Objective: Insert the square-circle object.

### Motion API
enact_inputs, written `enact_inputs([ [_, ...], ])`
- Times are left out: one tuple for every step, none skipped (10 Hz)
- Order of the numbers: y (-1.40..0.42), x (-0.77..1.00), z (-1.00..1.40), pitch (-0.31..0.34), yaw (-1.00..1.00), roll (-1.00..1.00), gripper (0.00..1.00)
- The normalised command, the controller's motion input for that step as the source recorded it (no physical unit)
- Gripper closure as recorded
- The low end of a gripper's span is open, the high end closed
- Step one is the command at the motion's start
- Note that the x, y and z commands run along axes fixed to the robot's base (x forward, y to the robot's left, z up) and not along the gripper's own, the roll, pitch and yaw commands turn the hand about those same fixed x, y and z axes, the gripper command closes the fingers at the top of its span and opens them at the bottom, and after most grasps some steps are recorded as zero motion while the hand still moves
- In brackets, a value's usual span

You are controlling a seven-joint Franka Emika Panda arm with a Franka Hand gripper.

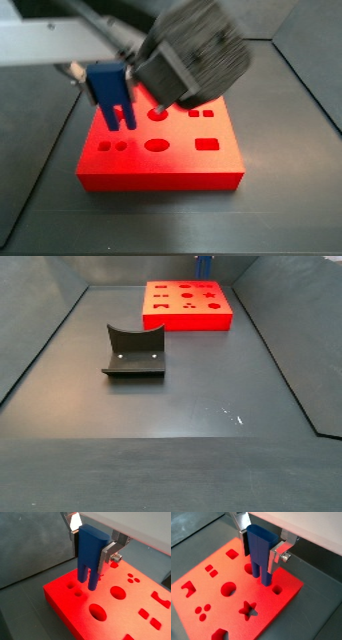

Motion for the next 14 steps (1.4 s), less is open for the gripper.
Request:
enact_inputs([
  [0.00, 0.00, -0.03, 0.000, 0.00, 0.00, 1.00],
  [-0.03, 0.13, -0.64, 0.000, 0.00, 0.00, 1.00],
  [-0.01, 0.08, -0.70, 0.003, 0.01, 0.00, 1.00],
  [-0.05, 0.00, -0.50, 0.000, 0.02, 0.00, 1.00],
  [-0.04, -0.05, -0.29, -0.043, 0.04, 0.00, 1.00],
  [-0.03, -0.04, -0.06, -0.051, 0.05, 0.00, 1.00],
  [-0.03, -0.01, 0.00, -0.013, 0.03, 0.00, 1.00],
  [-0.15, -0.09, 0.00, -0.021, 0.09, 0.04, 1.00],
  [-0.17, -0.11, 0.00, -0.034, 0.10, 0.06, 1.00],
  [-0.20, -0.07, 0.00, -0.031, 0.09, 0.06, 1.00],
  [-0.20, -0.05, 0.00, -0.024, 0.09, 0.06, 1.00],
  [-0.22, -0.03, 0.00, -0.016, 0.09, 0.07, 1.00],
  [-0.23, -0.03, 0.00, -0.020, 0.09, 0.08, 1.00],
  [-0.22, -0.03, 0.00, -0.017, 0.09, 0.07, 1.00],
])
